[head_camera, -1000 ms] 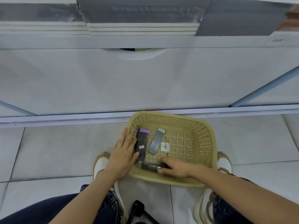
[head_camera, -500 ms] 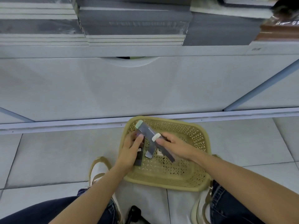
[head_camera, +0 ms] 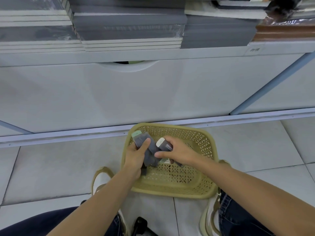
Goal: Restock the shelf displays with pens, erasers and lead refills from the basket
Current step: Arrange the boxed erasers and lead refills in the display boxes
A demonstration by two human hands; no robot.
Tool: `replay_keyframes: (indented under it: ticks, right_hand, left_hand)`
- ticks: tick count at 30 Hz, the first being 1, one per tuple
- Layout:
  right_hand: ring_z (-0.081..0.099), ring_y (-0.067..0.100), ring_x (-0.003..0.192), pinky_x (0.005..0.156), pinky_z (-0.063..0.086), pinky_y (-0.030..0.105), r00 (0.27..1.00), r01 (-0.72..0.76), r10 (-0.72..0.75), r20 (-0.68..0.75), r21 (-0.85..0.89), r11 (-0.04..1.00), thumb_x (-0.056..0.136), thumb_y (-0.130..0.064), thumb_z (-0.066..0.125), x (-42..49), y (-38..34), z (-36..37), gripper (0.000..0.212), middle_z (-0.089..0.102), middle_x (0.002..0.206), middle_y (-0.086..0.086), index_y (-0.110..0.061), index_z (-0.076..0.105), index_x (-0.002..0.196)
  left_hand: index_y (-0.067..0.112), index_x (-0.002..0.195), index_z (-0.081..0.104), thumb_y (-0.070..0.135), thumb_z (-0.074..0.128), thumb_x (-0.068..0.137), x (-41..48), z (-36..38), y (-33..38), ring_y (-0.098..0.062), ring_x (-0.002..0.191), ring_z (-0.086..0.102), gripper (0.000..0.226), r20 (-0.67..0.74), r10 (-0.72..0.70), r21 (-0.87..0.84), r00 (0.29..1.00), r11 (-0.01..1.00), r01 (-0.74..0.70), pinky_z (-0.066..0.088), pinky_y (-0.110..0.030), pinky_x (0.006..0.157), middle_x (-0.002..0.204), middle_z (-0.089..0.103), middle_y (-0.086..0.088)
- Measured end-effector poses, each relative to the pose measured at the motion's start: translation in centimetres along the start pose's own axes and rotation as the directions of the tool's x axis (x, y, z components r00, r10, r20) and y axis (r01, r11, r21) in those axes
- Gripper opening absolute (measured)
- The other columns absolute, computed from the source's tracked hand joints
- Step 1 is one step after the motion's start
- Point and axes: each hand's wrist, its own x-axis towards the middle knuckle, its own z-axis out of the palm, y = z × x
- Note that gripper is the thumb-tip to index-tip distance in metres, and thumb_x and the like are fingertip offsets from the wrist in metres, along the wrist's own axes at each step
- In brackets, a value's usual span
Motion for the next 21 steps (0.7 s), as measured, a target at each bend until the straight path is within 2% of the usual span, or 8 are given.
replay_keyframes:
  ticks: [3,5,8,11,14,16,18,21]
  right_hand:
    - [0.053,0.003,0.048,0.043,0.046,0.024,0.997,0.020,-0.028,-0.071,-0.113,0.993,0.078,-0.025,0.080,0.3,0.3,0.7,0.032,0.059,0.075,0.002,-0.014,0.057,0.096]
    - [0.053,0.005,0.046,0.043,0.046,0.025,0.998,0.023,-0.025,-0.062,-0.034,0.999,0.080,-0.021,0.079,0.2,0.3,0.5,0.028,0.059,0.072,0.002,-0.012,0.057,0.096]
    - [0.057,0.006,0.051,0.048,0.047,0.024,0.999,0.003,-0.006,0.034,0.077,0.997,0.078,-0.018,0.081,-0.3,0.2,-0.6,0.045,0.063,0.083,0.002,-0.019,0.053,0.114]
    - [0.059,-0.001,0.058,0.052,0.048,0.019,0.992,0.072,-0.076,0.097,0.041,0.997,0.076,-0.013,0.082,-0.7,0.1,-1.1,0.059,0.063,0.091,-0.008,-0.026,0.051,0.125]
    - [0.057,0.004,0.058,0.052,0.048,0.023,0.991,0.098,-0.103,0.084,0.062,0.993,0.078,-0.010,0.080,-0.7,-0.2,-0.8,0.038,0.072,0.094,-0.011,-0.020,0.065,0.111]
    - [0.057,0.011,0.058,0.053,0.048,0.028,0.996,0.086,-0.088,0.006,0.109,0.990,0.078,-0.019,0.081,-0.7,-0.5,-0.8,0.021,0.074,0.093,0.005,-0.028,0.071,0.094]
    - [0.060,0.004,0.054,0.050,0.047,0.019,0.989,0.136,-0.126,-0.077,0.144,0.980,0.077,-0.033,0.080,-0.7,-1.2,-1.1,0.010,0.073,0.076,0.001,-0.034,0.071,0.083]
    - [0.061,0.009,0.055,0.050,0.048,0.018,0.962,0.182,-0.133,-0.239,0.194,0.964,0.077,-0.041,0.076,-0.3,-2.1,-2.3,0.008,0.070,0.067,0.000,-0.036,0.071,0.075]
  left_hand:
    - [0.012,0.101,0.069,0.028,0.063,0.092,-0.1,1.0,-0.2,-0.020,0.077,0.072,0.018,0.064,-0.057,-0.014,0.996,0.998,0.058,0.056,-0.031,0.062,0.090,0.075,-0.007]
    - [0.012,0.101,0.069,0.028,0.064,0.092,0.1,1.4,0.1,-0.021,0.080,0.072,0.019,0.064,-0.052,-0.059,0.997,0.997,0.056,0.056,-0.034,0.068,0.091,0.075,-0.007]
    - [0.016,0.092,0.065,0.027,0.066,0.090,1.0,1.3,0.6,-0.019,0.076,0.067,0.011,-0.064,-0.033,-0.073,0.997,0.997,0.029,0.052,-0.032,0.065,0.085,0.071,-0.003]
    - [0.008,0.102,0.062,0.026,0.067,0.090,1.8,0.7,0.8,-0.025,0.084,0.065,0.022,-0.166,-0.076,-0.099,0.983,0.993,0.060,0.055,-0.039,0.073,0.094,0.067,-0.009]
    - [0.004,0.106,0.063,0.026,0.069,0.089,2.1,0.4,0.5,-0.031,0.087,0.065,0.028,-0.182,-0.106,-0.033,0.978,0.994,0.102,0.055,-0.045,0.081,0.095,0.068,-0.013]
    - [0.008,0.089,0.067,0.032,0.068,0.090,1.9,0.3,0.4,-0.025,0.069,0.064,0.024,-0.148,-0.130,0.075,0.980,0.987,0.142,0.055,-0.037,0.068,0.075,0.070,-0.008]
    - [0.012,0.075,0.065,0.040,0.056,0.096,1.6,0.3,0.2,-0.018,0.050,0.058,0.036,-0.089,-0.155,0.175,0.984,0.970,0.169,0.048,-0.028,0.055,0.056,0.065,-0.002]
    - [0.012,0.084,0.066,0.036,0.036,0.103,1.4,0.3,0.0,-0.011,0.042,0.054,0.043,0.002,-0.186,0.234,0.982,0.955,0.181,0.046,-0.022,0.047,0.050,0.062,0.004]
